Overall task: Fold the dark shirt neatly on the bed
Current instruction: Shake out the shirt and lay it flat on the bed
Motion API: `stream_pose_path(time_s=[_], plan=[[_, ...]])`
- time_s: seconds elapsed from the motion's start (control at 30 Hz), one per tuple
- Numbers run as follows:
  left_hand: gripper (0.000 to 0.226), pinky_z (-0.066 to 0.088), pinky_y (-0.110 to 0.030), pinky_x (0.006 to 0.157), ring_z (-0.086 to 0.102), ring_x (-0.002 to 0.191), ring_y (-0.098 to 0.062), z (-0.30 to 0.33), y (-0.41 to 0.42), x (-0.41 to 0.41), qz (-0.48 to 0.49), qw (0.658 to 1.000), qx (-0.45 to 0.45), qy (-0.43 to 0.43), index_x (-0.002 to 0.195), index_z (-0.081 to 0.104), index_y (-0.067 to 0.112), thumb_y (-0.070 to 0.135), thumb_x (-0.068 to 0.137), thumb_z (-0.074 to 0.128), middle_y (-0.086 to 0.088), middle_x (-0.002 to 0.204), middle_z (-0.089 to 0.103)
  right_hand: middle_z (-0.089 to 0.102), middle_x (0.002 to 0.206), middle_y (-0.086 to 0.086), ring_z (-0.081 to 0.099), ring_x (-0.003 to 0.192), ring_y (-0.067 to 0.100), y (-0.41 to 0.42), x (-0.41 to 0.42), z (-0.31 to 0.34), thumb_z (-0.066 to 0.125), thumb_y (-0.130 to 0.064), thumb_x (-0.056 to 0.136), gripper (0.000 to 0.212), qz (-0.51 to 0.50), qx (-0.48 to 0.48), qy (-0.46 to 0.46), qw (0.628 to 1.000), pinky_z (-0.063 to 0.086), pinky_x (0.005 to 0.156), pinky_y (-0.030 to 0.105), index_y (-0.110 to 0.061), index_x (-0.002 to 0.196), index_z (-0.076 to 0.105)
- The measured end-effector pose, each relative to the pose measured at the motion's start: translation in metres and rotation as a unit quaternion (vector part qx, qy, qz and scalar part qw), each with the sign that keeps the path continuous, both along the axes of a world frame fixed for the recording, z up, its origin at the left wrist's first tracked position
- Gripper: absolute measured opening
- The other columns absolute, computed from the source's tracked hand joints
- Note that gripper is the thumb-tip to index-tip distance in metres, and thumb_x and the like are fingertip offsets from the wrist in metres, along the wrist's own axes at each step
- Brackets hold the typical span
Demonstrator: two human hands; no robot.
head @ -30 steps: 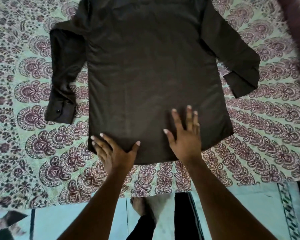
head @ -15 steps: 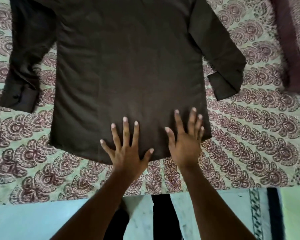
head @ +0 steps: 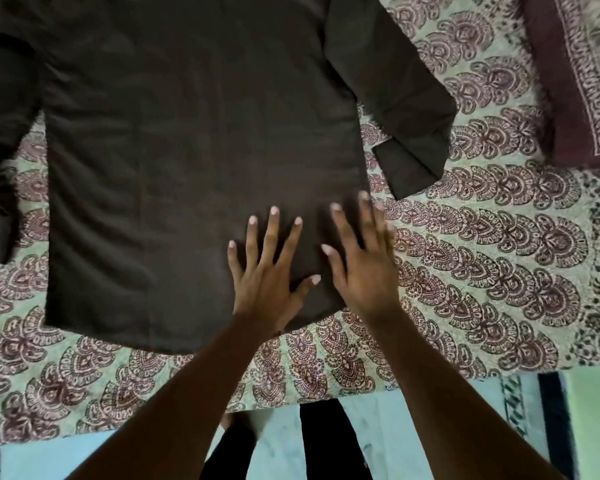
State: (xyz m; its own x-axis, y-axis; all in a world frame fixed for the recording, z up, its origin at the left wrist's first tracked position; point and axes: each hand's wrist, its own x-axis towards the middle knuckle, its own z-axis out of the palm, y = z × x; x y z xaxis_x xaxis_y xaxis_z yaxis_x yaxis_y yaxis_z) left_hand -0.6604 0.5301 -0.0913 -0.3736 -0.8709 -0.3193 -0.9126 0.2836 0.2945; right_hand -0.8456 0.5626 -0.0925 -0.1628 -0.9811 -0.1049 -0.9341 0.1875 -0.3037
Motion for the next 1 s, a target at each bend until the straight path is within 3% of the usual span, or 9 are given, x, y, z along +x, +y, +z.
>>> stream_pose_path(time_s=[0.13,0.33,0.47,0.57,0.67,0.77,0.83,0.9,1.0], plan=[[0.116,0.001,-0.070,0.120,-0.023,0.158,-0.029,-0.008,-0.006,-0.009,0.010,0.996,0.072,-0.043,0.160,-0.015,0.049,0.095,0.074,0.047,0.010,0.169,-0.031,0.006,0.175,0.000,0.009,0.161,0.024,-0.024,-0.030,-0.015,0.036,-0.055,0.108,0.057,0.112,0.018,0.049,0.992,0.020,0.126,0.053,-0.042,0.162,0.025],[0.140,-0.002,-0.072,0.119,-0.046,0.146,-0.030,0.005,-0.021,-0.012,-0.014,0.981,0.163,-0.099,0.150,-0.037,0.049,0.103,0.056,0.052,0.009,0.155,-0.054,0.017,0.173,0.002,0.014,0.160,0.027,-0.002,-0.057,0.000,0.034,-0.058,0.106,0.061,-0.055,0.061,0.033,0.996,0.021,0.126,0.054,-0.034,0.162,0.029],[0.141,-0.004,-0.071,0.120,-0.044,0.148,-0.032,0.009,-0.023,-0.015,-0.016,0.976,0.181,-0.116,0.149,-0.039,0.049,0.101,0.057,0.054,0.008,0.153,-0.056,0.057,0.145,0.017,0.056,0.132,0.039,-0.023,-0.055,0.014,0.050,-0.043,0.104,0.049,-0.091,-0.032,-0.039,0.995,0.053,0.103,0.051,-0.011,0.141,0.058],[0.131,0.003,-0.072,0.119,-0.024,0.157,-0.034,0.011,-0.018,-0.016,0.019,0.988,0.134,-0.074,0.159,-0.018,0.051,0.097,0.060,0.056,0.008,0.167,-0.035,0.054,0.129,0.017,0.065,0.105,0.039,-0.042,-0.068,0.028,0.062,-0.030,0.098,0.044,-0.217,-0.085,-0.094,0.968,0.061,0.077,0.050,-0.010,0.136,0.054],[0.093,0.026,-0.075,0.109,0.017,0.153,-0.046,0.010,-0.019,-0.023,0.045,0.998,0.036,-0.038,0.160,0.026,0.041,0.079,0.080,0.054,-0.006,0.171,0.014,0.041,0.140,0.022,0.053,0.119,0.045,-0.073,-0.093,0.032,0.071,-0.040,0.092,0.072,-0.363,-0.031,-0.096,0.926,0.058,0.086,0.056,-0.012,0.150,0.037],[0.076,0.039,-0.072,0.098,0.041,0.136,-0.051,0.017,-0.026,-0.045,0.073,0.995,0.012,-0.062,0.149,0.049,0.025,0.054,0.082,0.071,-0.021,0.155,0.038,0.038,0.152,0.030,0.043,0.136,0.051,-0.108,-0.115,0.035,0.077,-0.040,0.091,0.093,-0.436,0.028,-0.165,0.884,0.049,0.104,0.060,-0.010,0.160,0.022],[0.066,0.044,-0.065,0.096,0.049,0.125,-0.046,0.031,-0.038,-0.063,0.098,0.993,0.025,-0.056,0.138,0.056,0.019,0.044,0.081,0.078,-0.021,0.144,0.045,0.054,0.144,0.029,0.054,0.132,0.045,-0.126,-0.127,0.038,0.079,-0.017,0.090,0.080,-0.463,-0.002,-0.248,0.851,0.050,0.103,0.048,-0.004,0.154,0.033],[0.052,0.047,-0.057,0.097,0.052,0.120,-0.041,0.040,-0.054,-0.079,0.120,0.990,0.069,0.009,0.134,0.058,0.019,0.038,0.088,0.073,-0.014,0.137,0.049,0.069,0.123,0.023,0.067,0.117,0.040,-0.139,-0.136,0.047,0.076,-0.005,0.089,0.046,-0.482,-0.028,-0.273,0.832,0.051,0.087,0.033,-0.002,0.132,0.058],[0.040,0.056,-0.049,0.093,0.067,0.107,-0.031,0.047,-0.093,-0.115,0.189,0.932,0.213,0.223,0.126,0.063,0.020,0.035,0.089,0.063,-0.006,0.120,0.067,0.070,0.106,0.019,0.068,0.095,0.029,-0.143,-0.144,0.061,0.069,-0.003,0.089,0.023,-0.416,-0.095,-0.224,0.876,0.043,0.075,0.021,-0.001,0.112,0.070]])
